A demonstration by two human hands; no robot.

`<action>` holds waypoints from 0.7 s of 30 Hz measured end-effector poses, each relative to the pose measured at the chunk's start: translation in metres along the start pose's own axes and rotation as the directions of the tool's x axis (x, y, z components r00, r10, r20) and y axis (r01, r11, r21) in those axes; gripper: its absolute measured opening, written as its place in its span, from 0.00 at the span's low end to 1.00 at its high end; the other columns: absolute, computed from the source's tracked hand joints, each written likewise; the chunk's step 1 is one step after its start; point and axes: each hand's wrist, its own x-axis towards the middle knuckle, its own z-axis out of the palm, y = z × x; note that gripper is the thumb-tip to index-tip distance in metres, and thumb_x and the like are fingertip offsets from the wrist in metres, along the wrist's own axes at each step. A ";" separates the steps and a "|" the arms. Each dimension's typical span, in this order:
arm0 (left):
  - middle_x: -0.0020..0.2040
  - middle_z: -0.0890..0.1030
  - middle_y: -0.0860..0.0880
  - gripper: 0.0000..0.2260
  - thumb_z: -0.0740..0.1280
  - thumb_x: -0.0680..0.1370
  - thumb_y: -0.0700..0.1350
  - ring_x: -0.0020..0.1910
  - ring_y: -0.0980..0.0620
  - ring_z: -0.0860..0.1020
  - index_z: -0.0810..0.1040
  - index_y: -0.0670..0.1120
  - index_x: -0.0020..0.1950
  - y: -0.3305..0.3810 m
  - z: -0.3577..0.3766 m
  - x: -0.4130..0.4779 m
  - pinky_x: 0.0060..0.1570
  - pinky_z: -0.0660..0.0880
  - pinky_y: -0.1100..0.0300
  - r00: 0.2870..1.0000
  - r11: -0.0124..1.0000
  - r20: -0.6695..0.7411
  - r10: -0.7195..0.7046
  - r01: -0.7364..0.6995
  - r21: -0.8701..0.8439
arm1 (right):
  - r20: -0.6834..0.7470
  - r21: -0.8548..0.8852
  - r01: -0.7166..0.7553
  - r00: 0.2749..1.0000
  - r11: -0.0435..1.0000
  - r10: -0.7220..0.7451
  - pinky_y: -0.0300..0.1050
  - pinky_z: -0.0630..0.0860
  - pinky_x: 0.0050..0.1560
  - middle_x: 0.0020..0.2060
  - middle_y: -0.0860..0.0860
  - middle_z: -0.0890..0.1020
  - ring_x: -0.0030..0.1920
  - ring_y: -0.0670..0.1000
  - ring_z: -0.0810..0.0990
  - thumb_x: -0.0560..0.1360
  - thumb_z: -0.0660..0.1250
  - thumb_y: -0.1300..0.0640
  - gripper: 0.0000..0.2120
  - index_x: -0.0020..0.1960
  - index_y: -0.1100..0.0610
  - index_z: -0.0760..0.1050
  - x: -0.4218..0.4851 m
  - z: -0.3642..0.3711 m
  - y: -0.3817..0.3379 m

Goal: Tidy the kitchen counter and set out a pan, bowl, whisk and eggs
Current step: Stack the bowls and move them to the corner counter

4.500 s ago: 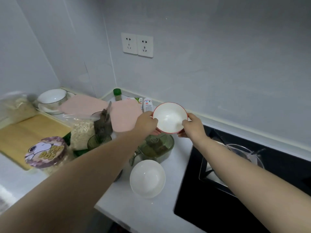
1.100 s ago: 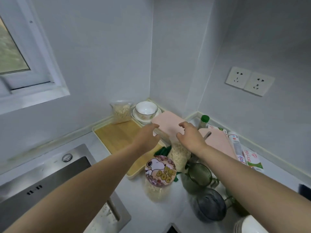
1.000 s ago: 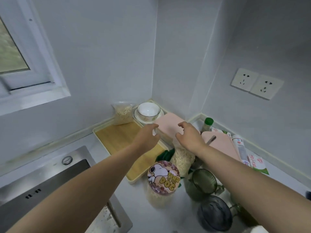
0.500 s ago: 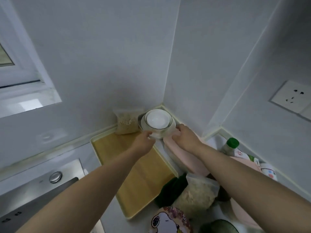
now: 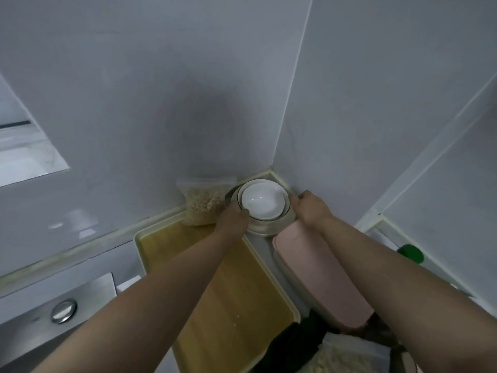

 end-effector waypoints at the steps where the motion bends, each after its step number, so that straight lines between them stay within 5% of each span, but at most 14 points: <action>1: 0.63 0.75 0.44 0.16 0.55 0.82 0.44 0.60 0.43 0.74 0.68 0.44 0.69 0.000 0.003 0.006 0.53 0.68 0.58 1.000 1.000 -0.021 0.001 -0.001 -0.004 | 0.014 -0.021 -0.018 1.000 1.000 0.018 0.49 0.69 0.57 0.59 0.61 0.76 0.60 0.60 0.74 0.79 0.53 0.42 0.26 0.61 0.64 0.70 0.007 0.002 -0.002; 12: 0.66 0.71 0.39 0.24 0.58 0.81 0.46 0.62 0.41 0.73 0.56 0.37 0.73 0.002 0.023 0.039 0.53 0.73 0.54 0.974 0.976 -0.089 -0.209 0.214 0.046 | 0.133 -0.210 -0.066 0.987 0.975 0.095 0.46 0.67 0.62 0.67 0.59 0.72 0.65 0.58 0.72 0.79 0.54 0.45 0.27 0.69 0.63 0.67 0.031 0.017 -0.009; 21: 0.68 0.70 0.41 0.26 0.61 0.78 0.43 0.64 0.41 0.72 0.55 0.42 0.74 -0.001 0.015 0.059 0.57 0.72 0.54 0.986 0.967 -0.077 -0.145 0.157 0.198 | 0.186 -0.307 -0.044 0.977 0.951 0.106 0.47 0.69 0.64 0.66 0.56 0.73 0.64 0.56 0.73 0.79 0.55 0.44 0.26 0.69 0.59 0.68 0.040 0.022 -0.020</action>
